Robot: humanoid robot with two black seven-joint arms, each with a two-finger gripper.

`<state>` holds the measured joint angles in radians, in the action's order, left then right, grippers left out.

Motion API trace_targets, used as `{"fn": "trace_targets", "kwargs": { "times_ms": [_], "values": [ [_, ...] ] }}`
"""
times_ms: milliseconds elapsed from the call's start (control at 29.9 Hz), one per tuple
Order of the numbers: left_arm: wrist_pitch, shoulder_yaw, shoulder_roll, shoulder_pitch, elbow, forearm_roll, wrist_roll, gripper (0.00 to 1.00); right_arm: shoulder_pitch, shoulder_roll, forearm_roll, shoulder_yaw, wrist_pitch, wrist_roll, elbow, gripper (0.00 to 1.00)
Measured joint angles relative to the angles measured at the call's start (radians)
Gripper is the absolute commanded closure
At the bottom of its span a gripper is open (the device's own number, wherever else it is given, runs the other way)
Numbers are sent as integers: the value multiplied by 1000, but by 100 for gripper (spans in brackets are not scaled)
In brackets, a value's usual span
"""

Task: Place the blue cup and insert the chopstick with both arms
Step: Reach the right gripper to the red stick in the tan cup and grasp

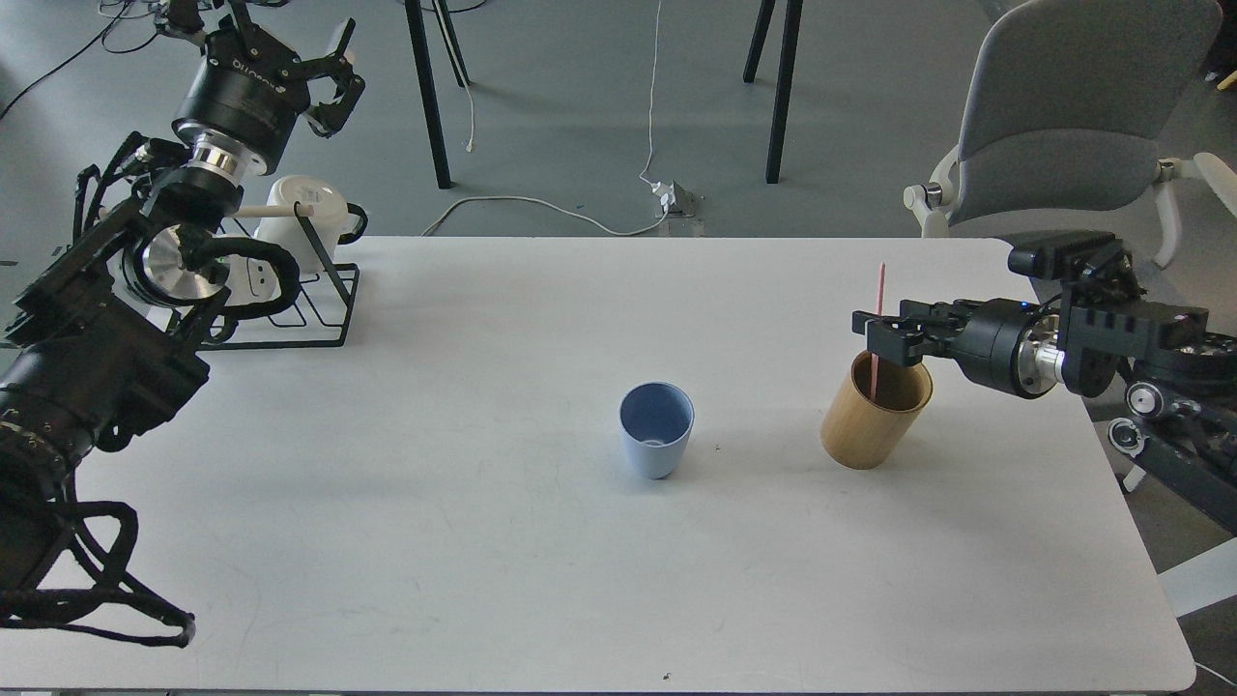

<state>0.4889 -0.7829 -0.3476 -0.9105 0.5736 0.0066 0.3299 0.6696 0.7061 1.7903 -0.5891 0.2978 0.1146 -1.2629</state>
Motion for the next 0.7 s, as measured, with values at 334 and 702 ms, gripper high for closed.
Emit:
{"fn": "trace_targets", "kwargs": {
  "times_ms": [334,702],
  "values": [
    [0,-2,2,1,-35,-69,3,1,1,-29,6,10,0,-44,30,64],
    [0,-1,-7,-1,-38,-71,0,1,43,-69,6,38,0,-44,61,94]
  ]
}}
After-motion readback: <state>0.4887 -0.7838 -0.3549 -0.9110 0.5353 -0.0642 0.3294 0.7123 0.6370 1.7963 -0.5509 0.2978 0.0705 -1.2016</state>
